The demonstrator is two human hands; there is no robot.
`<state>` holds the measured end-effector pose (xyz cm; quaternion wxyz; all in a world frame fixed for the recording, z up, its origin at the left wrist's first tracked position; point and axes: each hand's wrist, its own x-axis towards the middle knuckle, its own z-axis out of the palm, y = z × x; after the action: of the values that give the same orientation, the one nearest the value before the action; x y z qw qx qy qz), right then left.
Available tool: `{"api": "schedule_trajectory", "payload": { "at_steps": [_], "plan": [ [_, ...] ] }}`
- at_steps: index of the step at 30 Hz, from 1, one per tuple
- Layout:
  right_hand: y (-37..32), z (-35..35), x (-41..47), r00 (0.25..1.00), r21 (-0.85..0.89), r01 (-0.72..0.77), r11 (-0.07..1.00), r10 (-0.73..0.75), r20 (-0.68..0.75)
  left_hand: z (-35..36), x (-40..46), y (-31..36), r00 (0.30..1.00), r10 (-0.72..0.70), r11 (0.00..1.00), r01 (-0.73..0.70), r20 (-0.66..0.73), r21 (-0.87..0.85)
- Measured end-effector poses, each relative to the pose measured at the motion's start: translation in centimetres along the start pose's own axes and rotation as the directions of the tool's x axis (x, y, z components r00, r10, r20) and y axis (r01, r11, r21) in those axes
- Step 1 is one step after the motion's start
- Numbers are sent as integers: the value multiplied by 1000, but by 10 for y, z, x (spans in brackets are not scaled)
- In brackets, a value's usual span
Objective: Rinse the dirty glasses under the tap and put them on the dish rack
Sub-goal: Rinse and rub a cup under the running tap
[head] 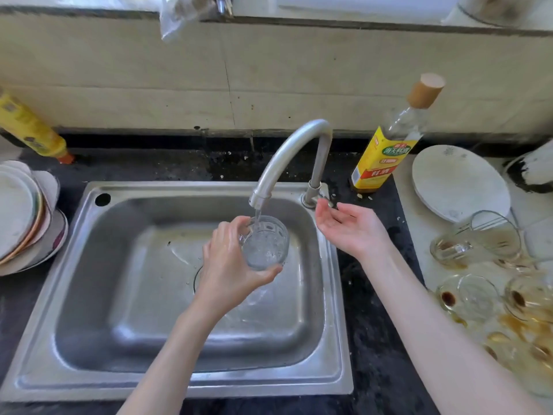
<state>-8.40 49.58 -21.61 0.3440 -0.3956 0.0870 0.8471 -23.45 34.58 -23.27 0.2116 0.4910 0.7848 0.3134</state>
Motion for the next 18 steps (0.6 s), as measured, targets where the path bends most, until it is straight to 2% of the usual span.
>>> {"api": "schedule_trajectory", "payload": {
  "at_steps": [7, 9, 12, 14, 16, 18],
  "plan": [
    [-20, 3, 1, 1000, 0, 0, 1000, 0, 27, -6, 4, 7, 999, 34, 999, -33, -8, 18],
    [-17, -2, 2, 999, -71, 1, 998, 1, 32, -6, 3, 9, 1000, 9, 1000, -9, -20, -28],
    [-3, -20, -1, 999, -356, -17, 934, 4, -37, -1, 2, 9, 986, -153, 966, 136, -60, -220],
    [16, -41, -8, 989, -502, -131, 855, 77, -126, 3, 0, 6, 945, -327, 881, 293, -30, -372],
    [37, -61, -14, 964, -574, -260, 777, 169, -207, 8, -3, 2, 910, -415, 815, 369, -6, -447],
    [54, -70, -18, 939, -550, -342, 762, 256, -230, 12, -7, 4, 894, -448, 775, 396, 12, -492]
  ]
}}
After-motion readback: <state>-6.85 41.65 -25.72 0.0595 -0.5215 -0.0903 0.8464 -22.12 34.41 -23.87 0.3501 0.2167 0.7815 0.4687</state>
